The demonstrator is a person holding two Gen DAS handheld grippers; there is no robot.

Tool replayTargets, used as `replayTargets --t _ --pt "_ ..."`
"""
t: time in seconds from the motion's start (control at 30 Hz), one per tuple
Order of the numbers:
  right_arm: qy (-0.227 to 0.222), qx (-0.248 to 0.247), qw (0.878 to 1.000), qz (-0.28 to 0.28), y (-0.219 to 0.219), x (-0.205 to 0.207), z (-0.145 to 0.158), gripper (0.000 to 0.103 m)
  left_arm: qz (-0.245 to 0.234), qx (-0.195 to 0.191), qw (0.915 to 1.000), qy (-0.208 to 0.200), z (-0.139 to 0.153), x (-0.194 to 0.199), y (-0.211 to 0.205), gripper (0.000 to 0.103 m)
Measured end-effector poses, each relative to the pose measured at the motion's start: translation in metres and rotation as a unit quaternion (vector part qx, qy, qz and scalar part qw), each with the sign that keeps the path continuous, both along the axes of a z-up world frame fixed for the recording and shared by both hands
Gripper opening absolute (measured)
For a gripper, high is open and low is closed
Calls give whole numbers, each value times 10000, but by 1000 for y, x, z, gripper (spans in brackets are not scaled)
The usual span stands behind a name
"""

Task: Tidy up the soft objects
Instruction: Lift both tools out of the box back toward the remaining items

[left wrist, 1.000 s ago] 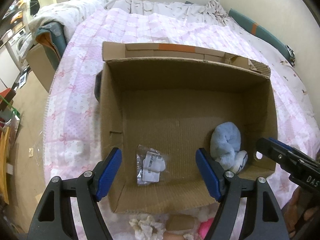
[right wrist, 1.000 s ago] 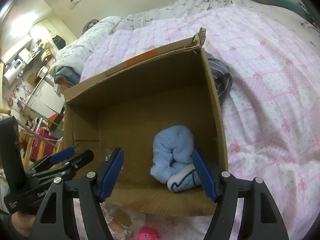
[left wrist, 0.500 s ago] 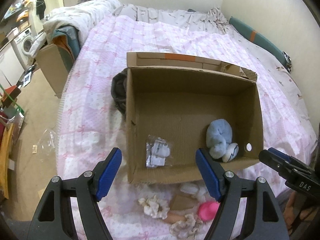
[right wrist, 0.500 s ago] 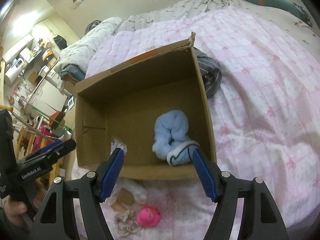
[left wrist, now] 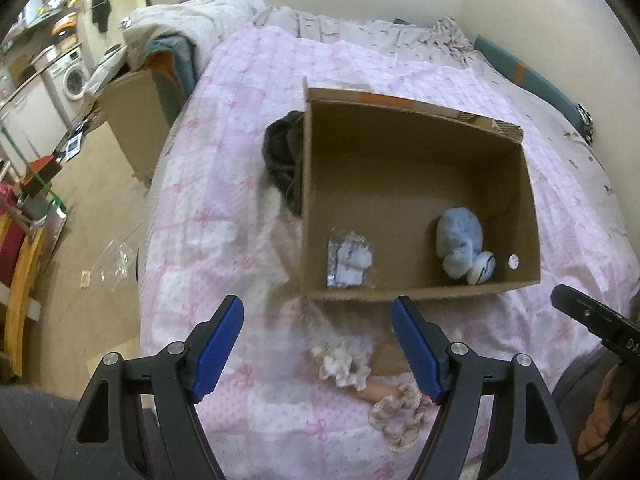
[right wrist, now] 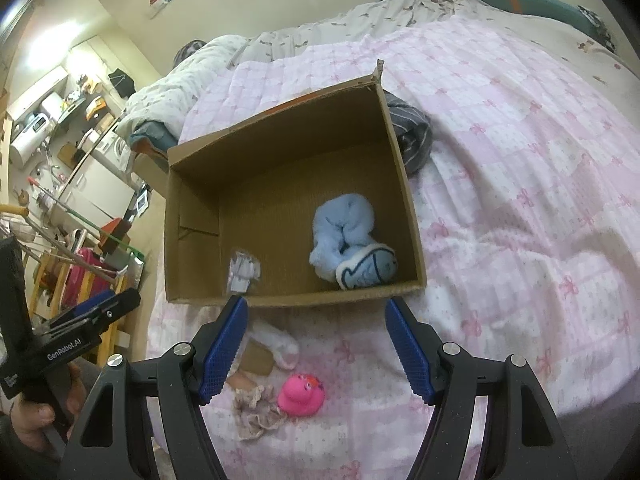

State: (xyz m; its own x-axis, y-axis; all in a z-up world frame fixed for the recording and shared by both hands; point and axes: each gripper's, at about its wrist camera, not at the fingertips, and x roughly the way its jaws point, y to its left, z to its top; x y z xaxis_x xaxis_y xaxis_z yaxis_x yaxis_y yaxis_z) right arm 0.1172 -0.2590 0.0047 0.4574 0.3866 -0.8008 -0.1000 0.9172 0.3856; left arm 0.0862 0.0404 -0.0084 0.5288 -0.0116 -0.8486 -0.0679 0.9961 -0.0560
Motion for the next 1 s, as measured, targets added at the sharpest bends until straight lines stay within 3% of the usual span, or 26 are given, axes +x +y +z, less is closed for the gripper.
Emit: replayTargets --t 0.2,0.43,0.7,1.0 --pt "44 -80 10000 38 4 -11 -1 75 219 -216 9994 131 -8 -11 11 74" --pt "196 -142 9997 45 7 -18 -9 75 263 -166 9991 279 -20 -18 9 74" --pt "556 -292 9980 -45 4 -18 -25 75 587 -410 9959 549 -35 -13 21 74" --pt "972 -201 9948 -244 -1 -11 -44 75 570 -848 9850 1394 -82 13 13 74"
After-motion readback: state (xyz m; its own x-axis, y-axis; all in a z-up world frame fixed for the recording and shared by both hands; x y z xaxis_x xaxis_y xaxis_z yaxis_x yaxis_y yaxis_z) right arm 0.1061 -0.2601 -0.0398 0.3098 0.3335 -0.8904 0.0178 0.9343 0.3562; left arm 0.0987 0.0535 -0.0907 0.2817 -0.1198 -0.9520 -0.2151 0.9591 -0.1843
